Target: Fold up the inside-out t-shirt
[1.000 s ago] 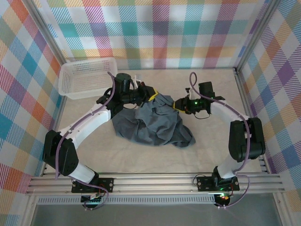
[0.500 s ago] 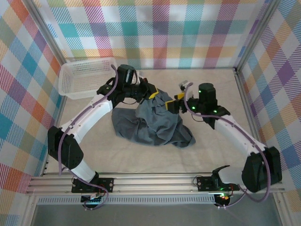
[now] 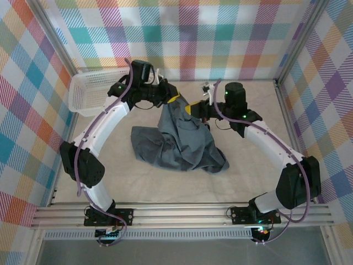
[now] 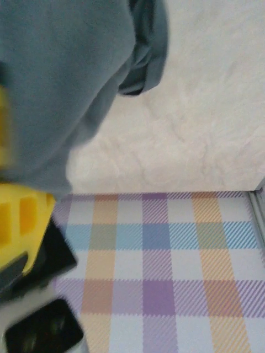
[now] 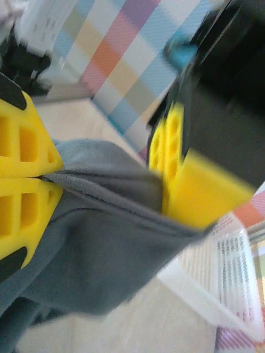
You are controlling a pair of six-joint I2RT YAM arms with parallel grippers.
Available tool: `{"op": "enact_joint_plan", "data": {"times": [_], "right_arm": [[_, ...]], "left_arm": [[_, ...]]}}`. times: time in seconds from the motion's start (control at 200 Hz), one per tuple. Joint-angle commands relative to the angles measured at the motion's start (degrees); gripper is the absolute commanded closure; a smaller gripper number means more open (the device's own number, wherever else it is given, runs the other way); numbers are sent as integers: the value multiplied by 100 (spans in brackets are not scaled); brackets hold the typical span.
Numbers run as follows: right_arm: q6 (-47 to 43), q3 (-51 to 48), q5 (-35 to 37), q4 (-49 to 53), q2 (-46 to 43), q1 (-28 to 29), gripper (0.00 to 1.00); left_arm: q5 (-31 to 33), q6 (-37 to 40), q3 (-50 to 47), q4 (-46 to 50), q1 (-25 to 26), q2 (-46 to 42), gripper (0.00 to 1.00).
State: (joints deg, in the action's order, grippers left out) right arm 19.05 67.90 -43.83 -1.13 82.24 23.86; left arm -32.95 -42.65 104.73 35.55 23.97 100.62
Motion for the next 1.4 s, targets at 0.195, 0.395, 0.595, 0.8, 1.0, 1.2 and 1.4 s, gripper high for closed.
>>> {"op": "enact_joint_plan", "data": {"times": [0.195, 0.395, 0.595, 0.8, 1.0, 1.2, 1.4], "right_arm": [[3160, 2, 261, -676, -242, -248, 100], [3472, 666, 185, 95, 123, -249, 100], [3570, 576, 124, -126, 176, -253, 100], [4099, 700, -13, 33, 228, -493, 100], [5763, 706, -695, -418, 444, -1141, 100], [5681, 621, -776, -1, 305, -1286, 100], [5417, 558, -934, 216, 267, -1287, 100]], "left_arm": [[793, 1282, -527, -231, -152, -937, 44], [860, 1324, -2267, -712, 148, -1957, 44], [-423, -720, -3528, -3884, 548, -1617, 38], [-99, -73, -3401, -3087, 851, -1190, 51], [1379, 1419, -3921, -2053, 583, -1592, 96], [2594, 2657, -4297, -1373, 429, -1764, 59], [1733, 2749, -3987, -2198, 491, -2549, 22]]}}
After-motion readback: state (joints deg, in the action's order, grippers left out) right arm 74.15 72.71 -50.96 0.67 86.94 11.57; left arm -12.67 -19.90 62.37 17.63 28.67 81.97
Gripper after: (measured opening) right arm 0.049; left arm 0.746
